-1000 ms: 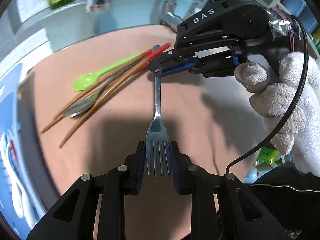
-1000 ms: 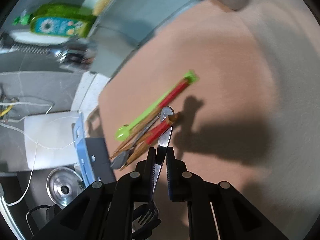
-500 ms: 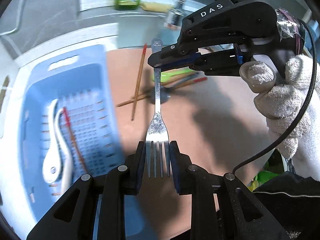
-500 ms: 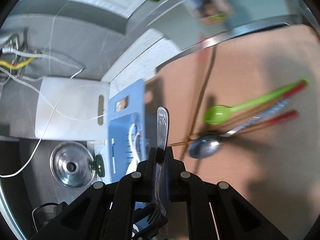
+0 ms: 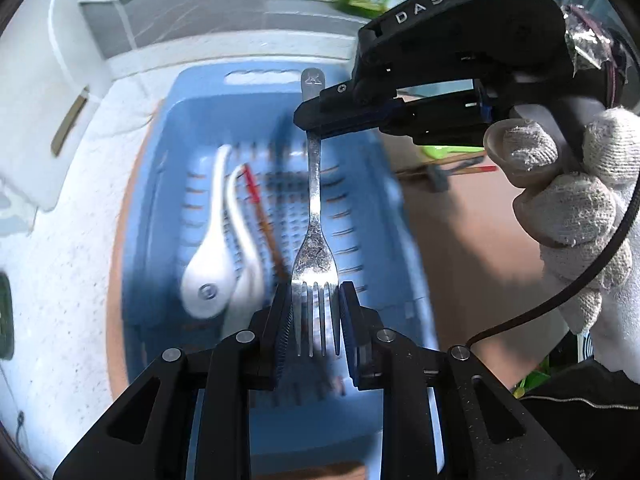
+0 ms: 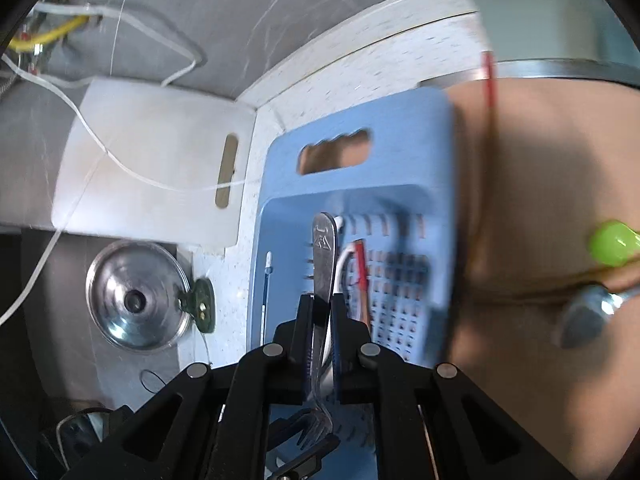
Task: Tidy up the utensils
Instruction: 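Lower the fork into the blue basket with the left gripper while the right gripper lowers the knife there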
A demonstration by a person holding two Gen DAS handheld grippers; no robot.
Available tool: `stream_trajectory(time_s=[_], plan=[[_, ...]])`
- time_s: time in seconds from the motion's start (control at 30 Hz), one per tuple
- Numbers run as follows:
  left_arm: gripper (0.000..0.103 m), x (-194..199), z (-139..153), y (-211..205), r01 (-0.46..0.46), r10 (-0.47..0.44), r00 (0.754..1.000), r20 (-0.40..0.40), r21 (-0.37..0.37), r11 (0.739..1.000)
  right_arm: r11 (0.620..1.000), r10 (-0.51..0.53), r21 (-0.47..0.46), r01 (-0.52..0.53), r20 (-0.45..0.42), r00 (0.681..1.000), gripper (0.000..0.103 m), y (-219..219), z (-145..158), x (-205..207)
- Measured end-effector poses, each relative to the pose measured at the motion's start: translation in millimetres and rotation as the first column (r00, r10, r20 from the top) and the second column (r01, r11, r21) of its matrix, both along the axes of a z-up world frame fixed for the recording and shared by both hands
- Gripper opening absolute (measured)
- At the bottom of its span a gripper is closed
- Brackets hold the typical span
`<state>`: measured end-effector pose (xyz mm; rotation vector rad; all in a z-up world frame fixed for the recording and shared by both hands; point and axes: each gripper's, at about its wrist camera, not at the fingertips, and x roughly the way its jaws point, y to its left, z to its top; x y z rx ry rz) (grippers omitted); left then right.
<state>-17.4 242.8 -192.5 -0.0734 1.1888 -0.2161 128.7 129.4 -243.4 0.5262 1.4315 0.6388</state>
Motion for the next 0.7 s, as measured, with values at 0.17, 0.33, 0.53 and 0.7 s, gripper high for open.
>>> stream_trajectory(time_s=[0.17,0.33,0.53,0.7], plan=[[0.023,-0.2,-8.6,10.9,-0.038,0.039,0.999,-0.026,0.033,0.999,0.998,0.048,-0.029,-0.048,-0.012,0.999,0.008,31.8,-13.4,3.1],[0.023,-1.0,-12.0,21.1,-0.068,0.071,0.996,-0.046,0.051,0.996,0.996,0.079,-0.045,-0.079,-0.021,0.997,0.008,51.2,-24.4,7.1],[0.023,-0.9,-18.5,27.9,-0.083,0.088,0.994,-0.068,0.074,0.994,0.990,0.124,-0.066,-0.126,-0.024,0.992,0.008,68.9,-31.5,10.4],[0.023,0.4,-25.9,33.1,-0.096,0.101,0.992,-0.077,0.073,0.993,0.987,0.137,-0.079,-0.139,-0.034,0.990,0.008,74.0,-36.5,14.1]])
